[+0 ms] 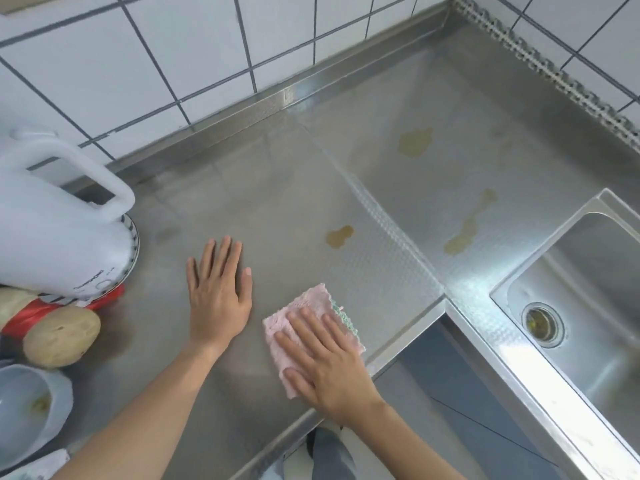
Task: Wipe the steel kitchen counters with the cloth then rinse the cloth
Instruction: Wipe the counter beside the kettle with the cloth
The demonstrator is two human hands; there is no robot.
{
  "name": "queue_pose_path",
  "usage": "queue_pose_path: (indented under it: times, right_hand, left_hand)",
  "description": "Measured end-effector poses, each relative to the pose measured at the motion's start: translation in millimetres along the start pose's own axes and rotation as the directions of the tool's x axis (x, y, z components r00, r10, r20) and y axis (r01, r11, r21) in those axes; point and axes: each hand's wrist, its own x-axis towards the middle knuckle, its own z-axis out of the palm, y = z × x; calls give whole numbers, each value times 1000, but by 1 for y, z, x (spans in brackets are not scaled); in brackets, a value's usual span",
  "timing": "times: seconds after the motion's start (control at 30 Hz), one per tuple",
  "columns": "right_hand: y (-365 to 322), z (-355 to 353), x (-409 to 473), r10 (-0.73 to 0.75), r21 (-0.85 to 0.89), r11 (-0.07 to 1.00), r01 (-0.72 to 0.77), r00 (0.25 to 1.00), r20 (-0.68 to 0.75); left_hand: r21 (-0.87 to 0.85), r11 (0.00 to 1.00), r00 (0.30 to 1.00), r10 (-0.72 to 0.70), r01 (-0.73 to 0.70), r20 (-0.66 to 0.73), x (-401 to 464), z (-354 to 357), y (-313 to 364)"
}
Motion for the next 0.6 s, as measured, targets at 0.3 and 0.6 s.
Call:
queue_pose_path:
  times: [0.3, 0.6]
  right_hand:
    - [78, -32, 26, 754, 66, 656, -752, 657, -4]
    - [-47, 8, 29, 462, 102, 885, -454, 884, -75]
  left_hand:
    - [15, 1000, 1000, -7, 7, 19, -1, -1, 2]
    - [-4, 999, 999, 45, -45, -13, 15, -5, -3]
